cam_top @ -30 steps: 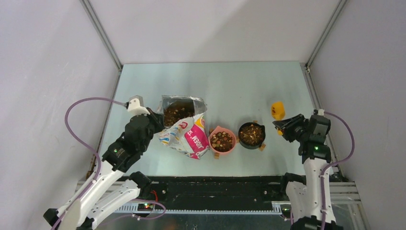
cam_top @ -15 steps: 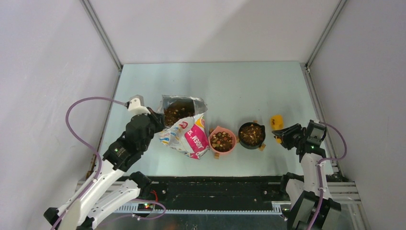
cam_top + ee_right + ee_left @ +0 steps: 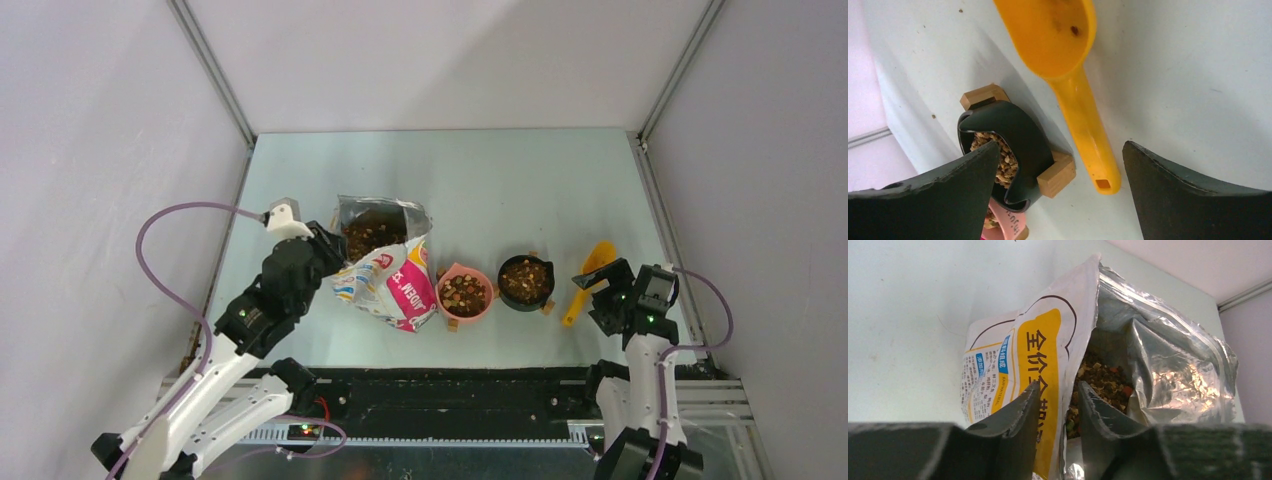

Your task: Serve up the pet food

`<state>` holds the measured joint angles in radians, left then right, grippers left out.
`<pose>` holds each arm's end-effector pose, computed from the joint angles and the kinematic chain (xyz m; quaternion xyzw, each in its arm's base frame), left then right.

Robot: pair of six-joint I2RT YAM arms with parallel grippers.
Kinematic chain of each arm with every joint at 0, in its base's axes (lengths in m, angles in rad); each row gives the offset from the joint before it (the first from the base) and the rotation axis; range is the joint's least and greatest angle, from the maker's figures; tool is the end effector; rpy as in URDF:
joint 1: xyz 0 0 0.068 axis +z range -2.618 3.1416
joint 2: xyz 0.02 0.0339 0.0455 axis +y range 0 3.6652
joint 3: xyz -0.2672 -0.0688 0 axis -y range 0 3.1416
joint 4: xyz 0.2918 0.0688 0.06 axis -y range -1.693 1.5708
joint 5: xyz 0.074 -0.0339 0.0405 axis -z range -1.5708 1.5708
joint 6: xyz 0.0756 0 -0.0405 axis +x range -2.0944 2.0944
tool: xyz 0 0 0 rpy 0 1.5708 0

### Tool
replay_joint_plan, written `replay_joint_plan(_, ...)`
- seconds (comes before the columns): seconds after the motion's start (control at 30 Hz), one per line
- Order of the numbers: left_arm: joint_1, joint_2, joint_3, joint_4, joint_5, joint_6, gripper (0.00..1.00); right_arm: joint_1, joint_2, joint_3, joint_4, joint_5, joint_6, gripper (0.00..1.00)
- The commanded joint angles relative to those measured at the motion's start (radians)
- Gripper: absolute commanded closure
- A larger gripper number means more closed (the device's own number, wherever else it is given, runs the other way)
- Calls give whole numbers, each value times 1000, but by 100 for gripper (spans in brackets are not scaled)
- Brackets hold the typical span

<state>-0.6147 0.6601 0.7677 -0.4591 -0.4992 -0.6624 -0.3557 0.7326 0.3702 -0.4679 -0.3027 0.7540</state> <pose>0.2042 -0.0998 0.3200 -0.1603 0.7908 -0.1681 0.5662 0.2085 -0.0534 0.1370 0.4391 0.8121 0.2085 0.3228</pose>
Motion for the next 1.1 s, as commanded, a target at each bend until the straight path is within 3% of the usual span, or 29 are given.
replay_joint_plan(0.0, 1, -13, 47, 21, -48, 10, 55, 40, -98, 61, -109, 105, -41, 1)
replay_joint_plan(0.07, 1, -11, 54, 27, -64, 14, 26, 73, -133, 96, -149, 142, -54, 1)
replay_joint_plan(0.1, 1, -5, 63, 26, -82, 15, 18, 85, -144, 110, -164, 174, -59, 0)
replay_joint_plan(0.13, 1, -1, 70, 24, -92, 15, 5, 116, -162, 137, -186, 188, -64, 1)
replay_joint_plan(0.2, 1, 13, 96, 10, -158, 22, 1, 176, -184, 183, -219, 242, -72, 1)
replay_joint_plan(0.3, 3, 52, 160, -25, -238, 42, 1, 276, -191, 276, -281, 366, -90, 1)
replay_joint_plan(0.43, 21, 110, 213, 7, -265, 112, 0, 478, -209, 340, -227, 389, -141, 1)
replay_joint_plan(0.67, 100, 233, 293, -16, -70, 215, 1, 780, -103, 445, -100, 337, -163, 0)
replay_joint_plan(0.87, 133, 292, 308, -10, 78, 296, 1, 1221, 94, 513, 178, 301, -396, 1)
replay_joint_plan(0.97, 158, 335, 316, 7, 109, 307, 2, 1324, 201, 563, 253, 290, -519, 2)
replay_joint_plan(1.07, 180, 378, 350, -2, 97, 301, 11, 1387, 323, 602, 376, 274, -559, 3)
